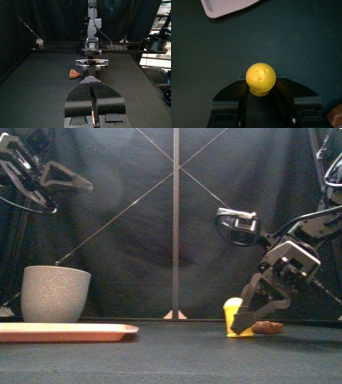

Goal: Pick the yellow can then place it on the pink plate
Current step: Place yellow can on the pink plate

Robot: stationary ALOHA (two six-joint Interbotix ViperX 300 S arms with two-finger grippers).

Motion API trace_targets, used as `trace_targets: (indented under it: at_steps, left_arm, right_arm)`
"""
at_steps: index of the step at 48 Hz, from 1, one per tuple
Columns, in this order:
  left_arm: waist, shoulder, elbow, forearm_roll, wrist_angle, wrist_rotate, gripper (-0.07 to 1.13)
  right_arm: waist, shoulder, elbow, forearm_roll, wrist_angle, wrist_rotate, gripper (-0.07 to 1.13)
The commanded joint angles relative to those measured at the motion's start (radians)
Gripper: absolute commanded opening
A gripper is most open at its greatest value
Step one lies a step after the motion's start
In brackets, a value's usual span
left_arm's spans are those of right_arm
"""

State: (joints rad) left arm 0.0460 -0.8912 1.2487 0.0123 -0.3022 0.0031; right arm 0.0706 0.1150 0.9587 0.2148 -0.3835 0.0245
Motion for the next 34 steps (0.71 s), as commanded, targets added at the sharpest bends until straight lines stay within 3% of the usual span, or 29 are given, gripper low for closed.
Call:
trace_targets:
  at_steps: [1, 12, 21, 34]
  left_arm:
    - [0.002, 0.003, -0.025, 0.002, -0.009, 0.002, 0.00]
    - [0.011, 0.003, -0.023, 0.002, -0.009, 0.002, 0.00]
    - [0.032, 0.003, -0.023, 0.009, -0.009, 0.003, 0.00]
    - [0.077, 0.003, -0.023, 0.009, -0.009, 0.003, 0.00]
  right_arm:
    - [0.003, -0.023, -0.014, -0.005, 0.005, 0.002, 0.64]
    - [0.023, -0.029, -0.112, -0.038, 0.020, -0.008, 0.64]
    - [0.015, -0.003, -0.285, -0.152, 0.035, -0.003, 0.64]
    - [-0.005, 0.193, -0.571, -0.219, 0.069, 0.000, 0.64]
